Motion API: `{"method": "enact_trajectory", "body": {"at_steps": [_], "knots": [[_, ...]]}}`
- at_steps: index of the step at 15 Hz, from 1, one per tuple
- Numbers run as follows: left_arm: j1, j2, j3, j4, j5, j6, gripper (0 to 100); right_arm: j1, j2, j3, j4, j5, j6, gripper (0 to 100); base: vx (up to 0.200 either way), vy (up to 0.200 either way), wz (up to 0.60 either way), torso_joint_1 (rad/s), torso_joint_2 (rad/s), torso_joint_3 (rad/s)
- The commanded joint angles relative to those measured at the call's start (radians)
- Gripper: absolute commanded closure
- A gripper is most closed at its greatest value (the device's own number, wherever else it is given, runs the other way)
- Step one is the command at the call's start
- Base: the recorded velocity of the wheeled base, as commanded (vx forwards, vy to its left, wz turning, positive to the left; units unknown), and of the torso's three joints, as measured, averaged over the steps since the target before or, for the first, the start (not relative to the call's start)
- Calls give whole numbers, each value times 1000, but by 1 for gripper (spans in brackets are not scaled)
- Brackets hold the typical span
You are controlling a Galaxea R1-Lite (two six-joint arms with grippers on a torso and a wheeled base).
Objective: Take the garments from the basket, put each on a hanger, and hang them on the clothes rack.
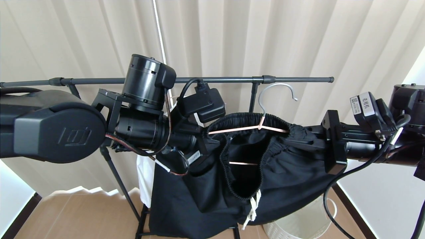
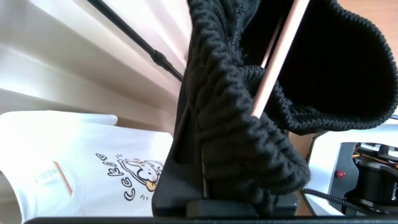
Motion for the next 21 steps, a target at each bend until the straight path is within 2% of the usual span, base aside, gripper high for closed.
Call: {"method": "enact_trajectory", "body": {"at_steps": [1, 5, 9, 13, 17, 19, 21], "knots": [[0, -3, -1, -2, 1, -1, 100, 1, -2, -2, 3, -1, 2, 0, 0, 0, 0, 0, 0, 0], [1, -11, 7, -42, 33, -48, 100, -25, -2, -10, 2, -2, 0, 0, 0, 0, 0, 0, 0, 0], [6, -21, 62, -121, 62, -69, 100, -41, -19, -13, 2, 1, 3, 0, 0, 0, 0, 0, 0, 0], [6, -58, 113, -193, 113, -140, 100, -76, -48, -16, 2, 18, 19, 0, 0, 0, 0, 0, 0, 0], [6, -97, 156, -199, 116, -170, 100, -123, -127, -14, 2, 13, 200, 0, 0, 0, 0, 0, 0, 0], [6, -104, 181, -225, 116, -196, 100, -162, -107, -42, 2, 19, 240, 0, 0, 0, 0, 0, 0, 0], [6, -121, 213, -282, 116, -218, 100, -182, -71, -56, 0, 22, 240, 0, 0, 0, 0, 0, 0, 0]]}}
